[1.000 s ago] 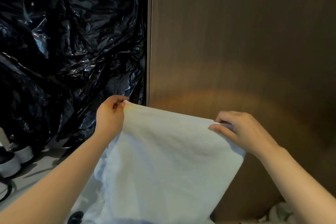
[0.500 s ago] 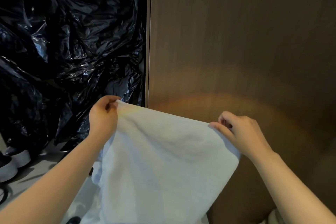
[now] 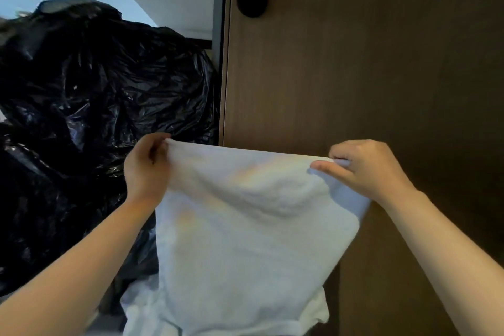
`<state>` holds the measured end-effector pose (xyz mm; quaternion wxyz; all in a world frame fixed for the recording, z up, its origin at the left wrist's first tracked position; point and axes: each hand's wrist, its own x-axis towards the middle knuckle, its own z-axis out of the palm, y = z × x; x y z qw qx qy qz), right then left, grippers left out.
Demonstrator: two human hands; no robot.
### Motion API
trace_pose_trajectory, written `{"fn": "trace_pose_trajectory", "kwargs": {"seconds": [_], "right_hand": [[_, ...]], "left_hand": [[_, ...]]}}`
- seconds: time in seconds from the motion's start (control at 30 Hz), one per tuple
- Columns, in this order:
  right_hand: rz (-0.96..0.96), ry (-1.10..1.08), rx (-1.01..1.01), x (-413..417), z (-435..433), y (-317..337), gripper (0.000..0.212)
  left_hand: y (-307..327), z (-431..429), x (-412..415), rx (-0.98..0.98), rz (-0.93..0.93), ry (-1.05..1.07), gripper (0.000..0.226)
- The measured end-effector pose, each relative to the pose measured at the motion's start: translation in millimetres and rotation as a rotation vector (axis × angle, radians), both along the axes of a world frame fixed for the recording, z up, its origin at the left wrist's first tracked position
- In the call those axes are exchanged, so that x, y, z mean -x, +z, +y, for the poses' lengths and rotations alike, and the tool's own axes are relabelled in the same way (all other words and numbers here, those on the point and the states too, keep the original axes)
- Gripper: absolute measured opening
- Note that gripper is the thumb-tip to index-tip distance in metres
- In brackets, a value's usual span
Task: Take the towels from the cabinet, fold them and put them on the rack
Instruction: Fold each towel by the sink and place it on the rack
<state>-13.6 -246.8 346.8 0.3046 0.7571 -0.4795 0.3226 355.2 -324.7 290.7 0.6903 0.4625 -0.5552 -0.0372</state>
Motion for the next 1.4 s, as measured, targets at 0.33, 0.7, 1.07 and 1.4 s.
{"fn": "trace_pose_trajectory", "kwargs": {"seconds": [0.33,0.7,1.07,1.4], "right_hand": [[-0.367,0.103,-0.174,-9.8,10.4,-14.6,0.05],[-0.534,0.136,-0.586,-3.6,-0.3,-40.4,0.072],[-0.251,-0.259,-0.746,-13.3,-48.9,-183.1,0.015],[-0.371,-0.138,-0.727,-38.3,-42.3,-206.7,0.018]], "left_hand": [[1.0,18.7,3.7,-0.027,0.132,-0.059,0.025],[-26.9,13.7,-12.7,-0.265,0.209,-0.058,0.02],[-169.9,-12.6,-9.0,-0.566,-0.085,0.014,0.027],[-158.8,12.1,11.4,-0.586,0.065,-0.122,0.007]]}}
